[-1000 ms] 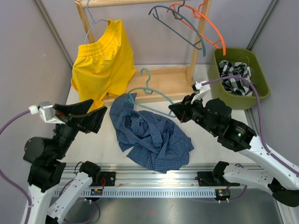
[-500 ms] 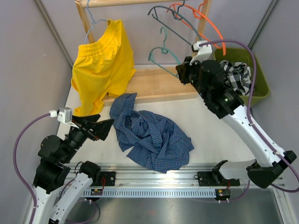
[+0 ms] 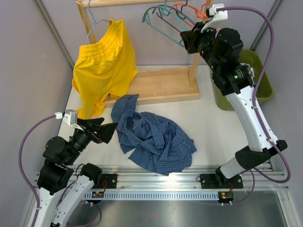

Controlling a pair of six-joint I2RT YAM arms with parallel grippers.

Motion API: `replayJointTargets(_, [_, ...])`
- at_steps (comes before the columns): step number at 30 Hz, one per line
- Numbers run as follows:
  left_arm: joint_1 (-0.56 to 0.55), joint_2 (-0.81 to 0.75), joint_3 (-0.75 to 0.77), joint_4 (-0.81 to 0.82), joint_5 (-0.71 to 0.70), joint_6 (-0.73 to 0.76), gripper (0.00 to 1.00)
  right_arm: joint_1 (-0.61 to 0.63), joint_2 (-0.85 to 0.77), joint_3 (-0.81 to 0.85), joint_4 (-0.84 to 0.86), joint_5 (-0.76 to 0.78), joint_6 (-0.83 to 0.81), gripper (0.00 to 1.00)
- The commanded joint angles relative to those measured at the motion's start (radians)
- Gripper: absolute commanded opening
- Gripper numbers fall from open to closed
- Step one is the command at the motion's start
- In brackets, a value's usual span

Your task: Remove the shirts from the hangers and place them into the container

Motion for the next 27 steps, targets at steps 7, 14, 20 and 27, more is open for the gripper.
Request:
replayJointTargets(7, [0.001,-0.007,0.015,0.032,0.029,0.011,0.99,-0.072,0.136,0.055,-0.015,-0.076,0.073,0.0])
replayJointTargets(14, [0.0,-0.001,0.036,0.022,0.02,0.022,0.99,-0.07,-0.052,-0.24,0.108,-0.125,0.12,0.0])
replayJointTargets(20, [0.0,0.024,0.064,0.035,0.032,0.051,0.99,-0.036,-0.252,-0.441,0.087,-0.227,0.09,0.92])
replayJointTargets(27, [0.0,0.053,0.052,0.095,0.098,0.054,0.99,0.174,-0.484,-0.833,0.074,-0.124,0.125,0.99])
